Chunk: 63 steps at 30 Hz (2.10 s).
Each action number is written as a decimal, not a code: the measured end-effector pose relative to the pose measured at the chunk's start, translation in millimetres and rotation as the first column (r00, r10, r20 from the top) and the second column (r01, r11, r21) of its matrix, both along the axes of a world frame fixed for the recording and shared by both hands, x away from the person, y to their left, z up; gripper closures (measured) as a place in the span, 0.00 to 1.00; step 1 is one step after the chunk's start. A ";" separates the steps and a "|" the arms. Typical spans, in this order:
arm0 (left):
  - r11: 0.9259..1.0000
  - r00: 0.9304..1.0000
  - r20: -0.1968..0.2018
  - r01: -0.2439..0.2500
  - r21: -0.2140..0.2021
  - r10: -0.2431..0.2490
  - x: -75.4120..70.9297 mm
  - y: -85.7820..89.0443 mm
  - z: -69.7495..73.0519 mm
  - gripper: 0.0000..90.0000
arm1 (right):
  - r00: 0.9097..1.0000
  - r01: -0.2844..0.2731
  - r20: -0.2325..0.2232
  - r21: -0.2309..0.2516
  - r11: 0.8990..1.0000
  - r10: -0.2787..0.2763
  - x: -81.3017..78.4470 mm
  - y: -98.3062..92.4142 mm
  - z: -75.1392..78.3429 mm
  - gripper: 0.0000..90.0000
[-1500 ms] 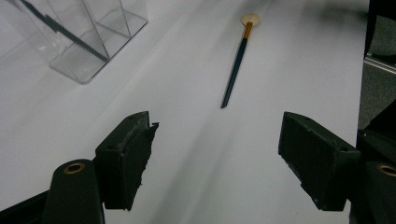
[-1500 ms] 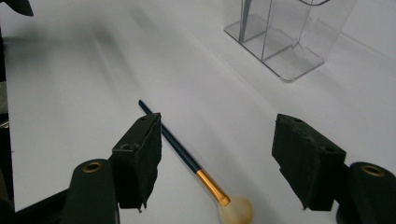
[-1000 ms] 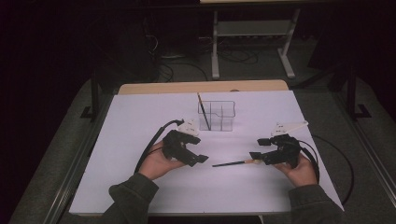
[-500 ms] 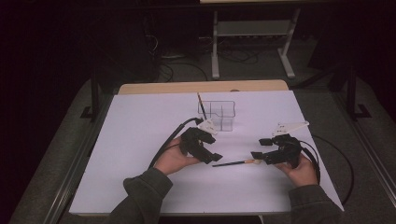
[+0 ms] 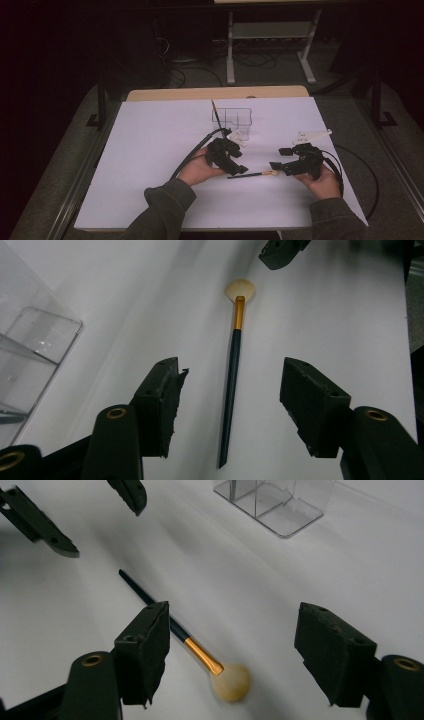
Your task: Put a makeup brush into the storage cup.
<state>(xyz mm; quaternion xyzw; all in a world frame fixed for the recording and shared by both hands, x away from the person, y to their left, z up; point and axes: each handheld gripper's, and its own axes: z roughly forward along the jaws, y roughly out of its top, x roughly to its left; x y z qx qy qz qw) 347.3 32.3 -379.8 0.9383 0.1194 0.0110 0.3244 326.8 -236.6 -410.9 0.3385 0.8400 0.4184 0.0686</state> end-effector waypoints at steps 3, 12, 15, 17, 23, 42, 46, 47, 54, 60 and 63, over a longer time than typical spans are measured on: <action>1.000 1.000 -0.012 0.002 0.011 -0.002 1.2 -4.4 -3.9 0.50 | 1.000 0.000 0.000 -0.003 1.000 0.000 0.1 0.3 -0.8 0.32; 0.999 1.000 -0.019 0.020 0.046 -0.019 4.3 -19.1 -12.8 0.57 | 1.000 0.004 -0.001 -0.006 1.000 -0.004 0.2 -0.1 -1.3 0.31; 0.998 0.999 -0.026 0.022 0.056 -0.020 5.8 -25.4 -16.8 0.60 | 1.000 0.004 -0.002 -0.017 1.000 -0.004 -0.7 -0.5 -1.7 0.31; 0.997 0.999 -0.024 0.028 0.066 -0.027 6.5 -26.8 -17.7 0.61 | 1.000 0.006 -0.005 -0.017 1.000 -0.006 -0.9 -1.1 -1.7 0.31; 0.996 0.999 -0.030 0.031 0.088 -0.029 7.9 -33.9 -24.9 0.62 | 1.000 0.011 0.001 -0.008 1.000 -0.011 -0.9 -5.9 -3.1 0.31; 0.985 0.998 -0.025 0.062 0.161 -0.059 9.6 -48.1 -39.2 0.76 | 1.000 -0.002 0.014 -0.024 1.000 0.002 0.0 -2.0 -4.0 0.31; 0.984 0.998 -0.033 0.065 0.169 -0.060 9.9 -50.3 -42.0 0.79 | 1.000 -0.001 0.009 -0.026 1.000 0.001 -0.3 -1.2 -4.0 0.31; 0.984 0.998 -0.033 0.065 0.169 -0.060 9.9 -50.3 -42.0 0.80 | 1.000 -0.001 0.009 -0.026 1.000 0.001 -0.3 -1.2 -4.0 0.31; 0.980 0.997 -0.032 0.079 0.184 -0.075 9.3 -53.7 -43.4 0.83 | 1.000 -0.013 0.008 -0.022 1.000 0.013 0.1 0.0 -4.2 0.32; 0.978 0.997 -0.035 0.067 0.196 -0.062 8.6 -54.7 -44.7 0.85 | 1.000 -0.013 0.007 -0.023 1.000 0.013 -0.6 0.9 -3.9 0.32; 0.978 0.998 -0.027 0.064 0.200 -0.060 8.0 -55.1 -44.6 0.86 | 1.000 -0.013 0.006 -0.023 1.000 0.013 -0.6 0.9 -4.0 0.32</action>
